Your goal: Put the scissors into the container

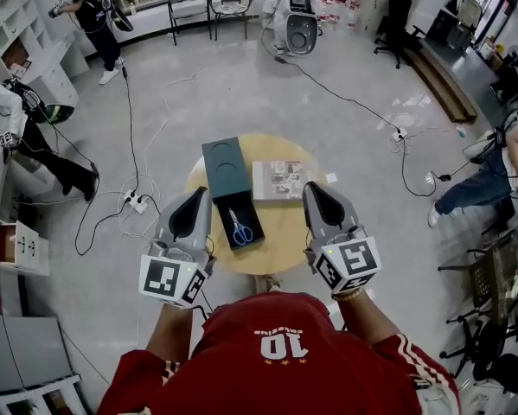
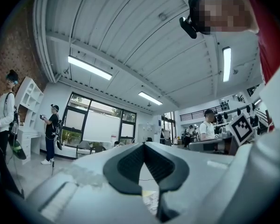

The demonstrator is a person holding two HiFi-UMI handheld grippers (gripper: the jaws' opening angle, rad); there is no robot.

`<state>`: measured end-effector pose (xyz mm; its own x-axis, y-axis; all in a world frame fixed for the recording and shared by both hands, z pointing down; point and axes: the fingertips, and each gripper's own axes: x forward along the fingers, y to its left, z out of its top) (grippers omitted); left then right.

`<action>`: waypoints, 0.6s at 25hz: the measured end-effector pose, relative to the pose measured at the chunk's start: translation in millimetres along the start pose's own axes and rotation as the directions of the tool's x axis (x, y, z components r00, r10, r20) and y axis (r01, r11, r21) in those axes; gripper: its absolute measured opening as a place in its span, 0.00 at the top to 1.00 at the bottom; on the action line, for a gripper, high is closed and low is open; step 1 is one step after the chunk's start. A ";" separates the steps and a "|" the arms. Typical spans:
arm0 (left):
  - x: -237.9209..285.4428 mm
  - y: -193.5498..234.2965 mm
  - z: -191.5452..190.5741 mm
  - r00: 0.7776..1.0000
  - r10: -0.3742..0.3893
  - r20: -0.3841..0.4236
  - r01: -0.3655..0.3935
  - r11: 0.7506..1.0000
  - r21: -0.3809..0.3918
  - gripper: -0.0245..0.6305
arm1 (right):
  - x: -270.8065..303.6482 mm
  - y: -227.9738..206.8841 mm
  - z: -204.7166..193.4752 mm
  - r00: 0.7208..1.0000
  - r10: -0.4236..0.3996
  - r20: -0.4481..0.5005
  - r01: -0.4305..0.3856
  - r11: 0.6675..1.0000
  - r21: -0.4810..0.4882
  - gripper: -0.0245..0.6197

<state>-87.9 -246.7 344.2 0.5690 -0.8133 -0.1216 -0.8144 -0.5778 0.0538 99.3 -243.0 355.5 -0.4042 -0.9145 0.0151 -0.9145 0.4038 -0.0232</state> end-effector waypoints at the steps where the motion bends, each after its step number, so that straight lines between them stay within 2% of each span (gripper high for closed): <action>1: 0.7 -1.2 0.1 1.000 -0.004 0.001 0.004 1.000 0.000 0.96 | 0.5 -0.2 -0.1 1.000 0.000 -0.001 0.000 1.000 -0.002 0.98; 15: 2.8 -6.1 3.2 1.000 -0.021 0.005 0.021 1.000 -0.002 0.96 | 6.9 6.2 2.0 1.000 -0.001 -0.003 0.001 1.000 -0.017 0.98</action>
<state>-81.7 -245.1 340.3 0.5851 -0.8009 -0.1272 -0.8023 -0.5946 0.0530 90.8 -246.9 353.5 -0.4031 -0.9150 0.0176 -0.9151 0.4031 -0.0058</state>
